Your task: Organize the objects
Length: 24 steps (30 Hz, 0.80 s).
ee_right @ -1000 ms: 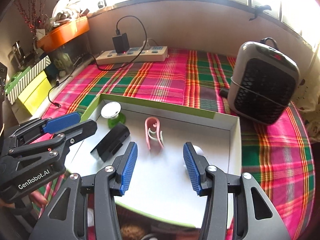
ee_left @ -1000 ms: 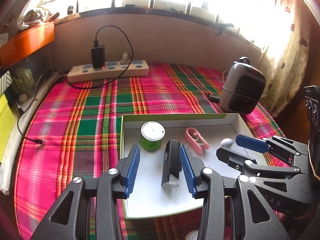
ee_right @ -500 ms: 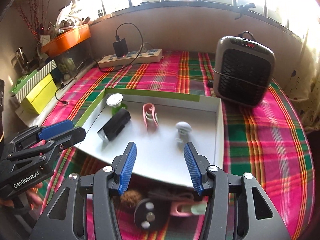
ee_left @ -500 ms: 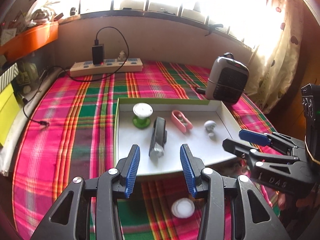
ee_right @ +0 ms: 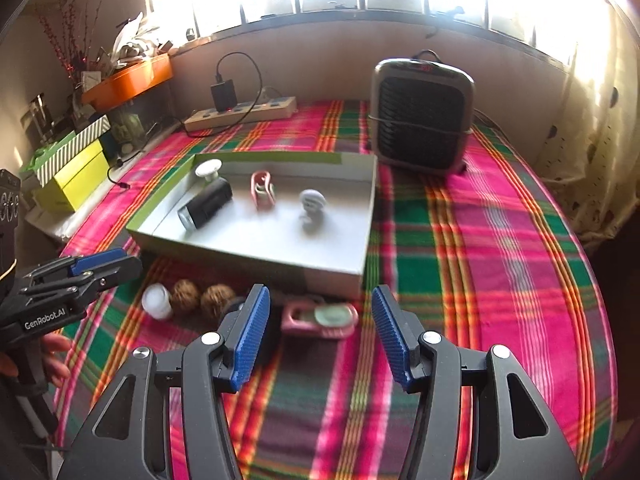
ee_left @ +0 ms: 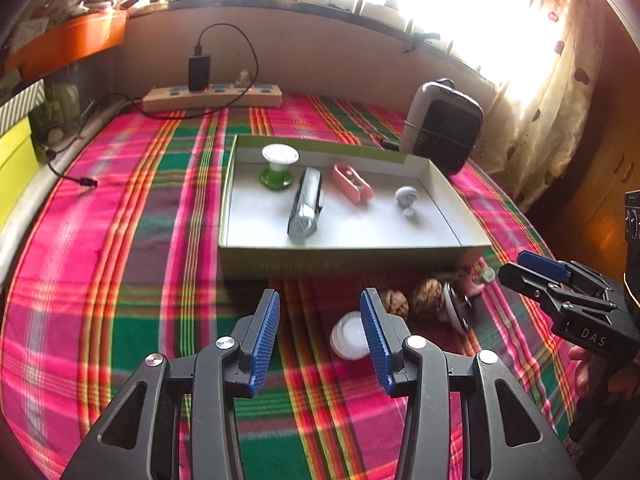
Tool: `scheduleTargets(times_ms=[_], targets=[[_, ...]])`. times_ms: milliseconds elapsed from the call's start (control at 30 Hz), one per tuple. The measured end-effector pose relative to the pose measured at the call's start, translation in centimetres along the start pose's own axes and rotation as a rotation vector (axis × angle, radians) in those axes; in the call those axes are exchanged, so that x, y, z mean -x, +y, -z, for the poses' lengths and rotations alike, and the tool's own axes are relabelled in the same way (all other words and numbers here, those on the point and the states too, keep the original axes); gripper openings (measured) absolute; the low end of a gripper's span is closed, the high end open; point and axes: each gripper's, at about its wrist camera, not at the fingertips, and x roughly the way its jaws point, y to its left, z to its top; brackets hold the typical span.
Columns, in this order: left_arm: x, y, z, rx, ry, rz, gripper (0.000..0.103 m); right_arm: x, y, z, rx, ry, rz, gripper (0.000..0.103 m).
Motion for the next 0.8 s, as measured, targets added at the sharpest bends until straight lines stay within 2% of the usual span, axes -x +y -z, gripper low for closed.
scheduleTargets(times_ms=[433, 633, 800], targets=[[-0.5, -0.6, 2.1, -0.008, 0.055, 0.003, 0.041, -0.4, -0.7, 3.0, -0.004, 0.046, 0.007, 0.055], [-1.0, -0.9, 2.2, -0.016, 0.072, 0.006, 0.041, -1.3, -1.4, 3.0, -0.011, 0.065, 0.012, 0.055], [-1.2, -1.0, 2.2, -0.016, 0.070, 0.002, 0.041, -1.2, -1.6, 2.3, -0.053, 0.046, -0.014, 0.055]])
